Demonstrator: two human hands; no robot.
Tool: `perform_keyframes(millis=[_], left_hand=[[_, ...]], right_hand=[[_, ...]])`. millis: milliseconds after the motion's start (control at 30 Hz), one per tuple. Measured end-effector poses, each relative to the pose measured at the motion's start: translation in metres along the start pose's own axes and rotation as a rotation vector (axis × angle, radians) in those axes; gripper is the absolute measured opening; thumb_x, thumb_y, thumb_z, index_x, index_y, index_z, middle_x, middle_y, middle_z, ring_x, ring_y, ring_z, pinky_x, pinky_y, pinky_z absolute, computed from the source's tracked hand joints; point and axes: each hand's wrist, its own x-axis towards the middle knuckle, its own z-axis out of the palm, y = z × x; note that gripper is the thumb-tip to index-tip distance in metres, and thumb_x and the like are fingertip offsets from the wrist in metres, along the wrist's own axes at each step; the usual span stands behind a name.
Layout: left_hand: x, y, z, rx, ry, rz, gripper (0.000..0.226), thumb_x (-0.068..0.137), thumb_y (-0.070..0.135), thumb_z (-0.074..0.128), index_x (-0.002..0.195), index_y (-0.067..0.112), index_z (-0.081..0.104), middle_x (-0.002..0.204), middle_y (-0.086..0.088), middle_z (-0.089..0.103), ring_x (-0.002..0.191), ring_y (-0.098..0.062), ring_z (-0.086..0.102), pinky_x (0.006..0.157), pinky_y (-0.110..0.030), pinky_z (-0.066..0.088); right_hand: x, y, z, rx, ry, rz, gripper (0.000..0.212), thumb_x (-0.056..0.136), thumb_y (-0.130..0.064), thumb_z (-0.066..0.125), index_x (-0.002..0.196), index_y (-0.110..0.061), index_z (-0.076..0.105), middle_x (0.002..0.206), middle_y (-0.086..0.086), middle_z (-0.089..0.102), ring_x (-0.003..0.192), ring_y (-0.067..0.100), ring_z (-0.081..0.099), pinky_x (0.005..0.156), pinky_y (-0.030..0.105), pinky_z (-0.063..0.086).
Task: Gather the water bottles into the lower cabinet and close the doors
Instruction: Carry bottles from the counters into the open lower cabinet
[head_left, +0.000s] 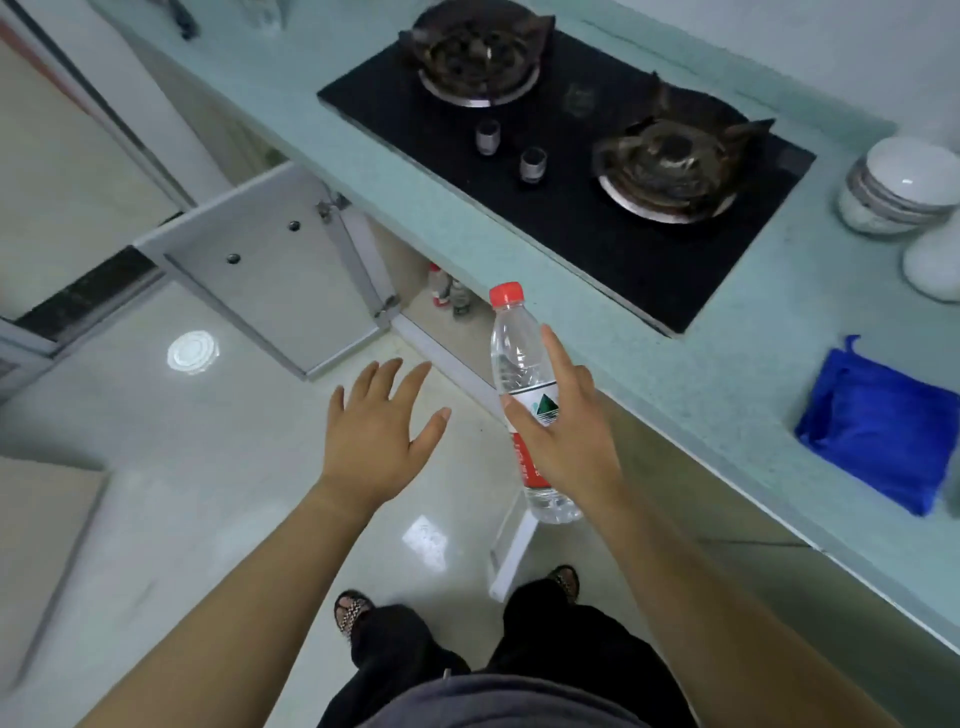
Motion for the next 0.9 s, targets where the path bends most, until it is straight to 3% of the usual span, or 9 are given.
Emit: perform_keyframes(millis=[100, 200, 333, 467, 667, 767, 900], left_hand=[[-0.021, -0.064, -0.014, -0.02, 0.016, -0.017, 0.066, 0.086, 0.062, 0.021, 0.137, 0.026, 0.04, 0.142, -0.008, 0.044, 0.132, -0.03, 0.038, 0.102, -0.056, 0.034], [-0.042, -0.135, -0.029, -0.028, 0.022, -0.062, 0.066, 0.085, 0.062, 0.021, 0.137, 0.026, 0.04, 0.143, -0.007, 0.043, 0.133, -0.029, 0.036, 0.102, -0.056, 0.033], [-0.058, -0.219, -0.049, -0.013, 0.049, -0.132, 0.067, 0.084, 0.062, 0.019, 0.137, 0.026, 0.04, 0.142, -0.007, 0.043, 0.134, -0.029, 0.035, 0.102, -0.055, 0.031], [-0.052, -0.276, -0.066, -0.003, 0.068, -0.159, 0.068, 0.083, 0.063, 0.018, 0.138, 0.027, 0.037, 0.143, -0.007, 0.042, 0.135, -0.029, 0.033, 0.103, -0.055, 0.029], [-0.002, -0.327, -0.075, 0.002, 0.026, -0.136, 0.07, 0.082, 0.064, 0.015, 0.14, 0.029, 0.033, 0.145, -0.005, 0.039, 0.137, -0.028, 0.029, 0.106, -0.056, 0.025], [0.041, -0.35, -0.079, 0.018, -0.002, -0.107, 0.07, 0.083, 0.065, 0.013, 0.141, 0.03, 0.031, 0.147, -0.005, 0.036, 0.138, -0.026, 0.027, 0.107, -0.056, 0.024], [0.122, -0.384, -0.092, 0.058, -0.024, -0.079, 0.06, 0.09, 0.06, 0.026, 0.141, 0.029, 0.028, 0.149, -0.004, 0.033, 0.139, -0.025, 0.025, 0.109, -0.056, 0.021]], right_hand=[[-0.003, -0.042, 0.063, -0.059, -0.029, -0.045, 0.077, 0.086, -0.042, 0.06, 0.141, -0.051, 0.007, 0.129, -0.001, 0.039, 0.099, 0.005, 0.035, 0.084, 0.029, 0.034], [-0.004, -0.084, 0.126, -0.097, -0.071, -0.049, 0.077, 0.087, -0.041, 0.058, 0.143, -0.046, 0.007, 0.135, 0.002, 0.037, 0.099, 0.005, 0.037, 0.081, 0.023, 0.035], [0.002, -0.125, 0.199, -0.086, -0.081, -0.044, 0.075, 0.086, -0.043, 0.059, 0.143, -0.043, 0.011, 0.128, 0.003, 0.043, 0.103, 0.012, 0.049, 0.083, 0.028, 0.042], [0.016, -0.152, 0.246, -0.078, -0.108, -0.055, 0.076, 0.086, -0.043, 0.058, 0.143, -0.045, 0.008, 0.127, 0.004, 0.043, 0.1, 0.011, 0.047, 0.082, 0.026, 0.04], [0.064, -0.175, 0.285, -0.099, -0.081, -0.075, 0.073, 0.088, -0.042, 0.055, 0.143, -0.045, 0.008, 0.124, 0.006, 0.042, 0.102, 0.014, 0.047, 0.083, 0.027, 0.042], [0.106, -0.183, 0.302, -0.072, -0.041, -0.039, 0.071, 0.089, -0.043, 0.053, 0.144, -0.041, 0.009, 0.127, 0.007, 0.041, 0.104, 0.017, 0.049, 0.088, 0.035, 0.049], [0.179, -0.207, 0.327, -0.05, -0.019, -0.017, 0.07, 0.092, -0.04, 0.05, 0.146, -0.036, 0.007, 0.139, 0.006, 0.033, 0.111, 0.013, 0.041, 0.093, 0.029, 0.039]])
